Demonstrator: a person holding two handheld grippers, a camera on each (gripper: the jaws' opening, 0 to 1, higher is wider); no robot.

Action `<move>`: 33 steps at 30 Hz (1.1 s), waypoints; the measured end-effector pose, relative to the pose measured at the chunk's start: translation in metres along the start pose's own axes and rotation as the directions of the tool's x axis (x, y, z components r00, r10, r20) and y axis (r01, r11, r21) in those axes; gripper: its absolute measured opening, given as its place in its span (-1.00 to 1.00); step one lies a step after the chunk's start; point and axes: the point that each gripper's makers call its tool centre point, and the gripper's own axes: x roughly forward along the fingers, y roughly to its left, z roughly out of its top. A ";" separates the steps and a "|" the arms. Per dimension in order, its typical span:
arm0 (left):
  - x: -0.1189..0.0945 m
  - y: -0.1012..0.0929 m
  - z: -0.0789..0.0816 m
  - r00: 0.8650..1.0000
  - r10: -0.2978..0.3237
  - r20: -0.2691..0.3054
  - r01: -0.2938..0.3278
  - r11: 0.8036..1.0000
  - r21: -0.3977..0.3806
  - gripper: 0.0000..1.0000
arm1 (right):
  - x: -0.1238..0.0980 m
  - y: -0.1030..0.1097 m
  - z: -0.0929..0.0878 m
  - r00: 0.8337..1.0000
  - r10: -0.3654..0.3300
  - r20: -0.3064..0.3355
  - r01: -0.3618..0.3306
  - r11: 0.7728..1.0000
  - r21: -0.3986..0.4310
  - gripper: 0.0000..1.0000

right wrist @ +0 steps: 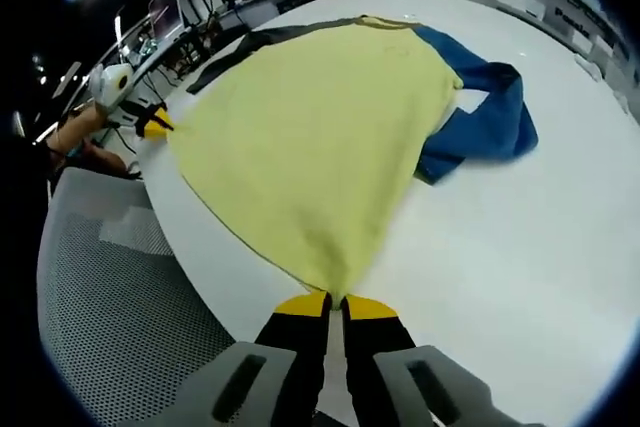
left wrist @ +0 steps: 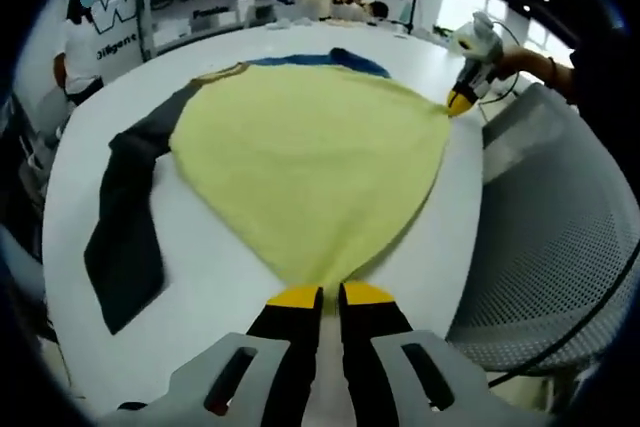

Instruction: Fold the garment on the visible template until the final outline fits inside the template.

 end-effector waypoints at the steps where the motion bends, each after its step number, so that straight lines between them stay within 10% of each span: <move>1: -0.001 0.001 0.000 1.000 0.008 0.003 -0.008 1.000 -0.003 -0.66 | -0.002 0.000 0.002 1.000 -0.004 0.007 0.004 1.000 0.004 -0.86; 8: -0.014 0.013 0.012 0.989 0.115 0.091 -0.104 0.987 -0.121 -0.06 | -0.023 -0.010 0.029 0.988 -0.047 0.145 0.034 0.995 0.095 -0.37; 20: -0.038 0.011 0.045 0.931 0.255 0.263 -0.181 0.944 -0.276 0.69 | -0.037 -0.032 0.062 0.941 -0.105 0.323 -0.004 0.947 0.322 0.24; 33: -0.037 -0.006 0.057 0.929 0.251 0.273 -0.164 0.938 -0.305 0.98 | -0.030 -0.044 0.081 0.926 -0.129 0.355 -0.001 0.939 0.344 0.26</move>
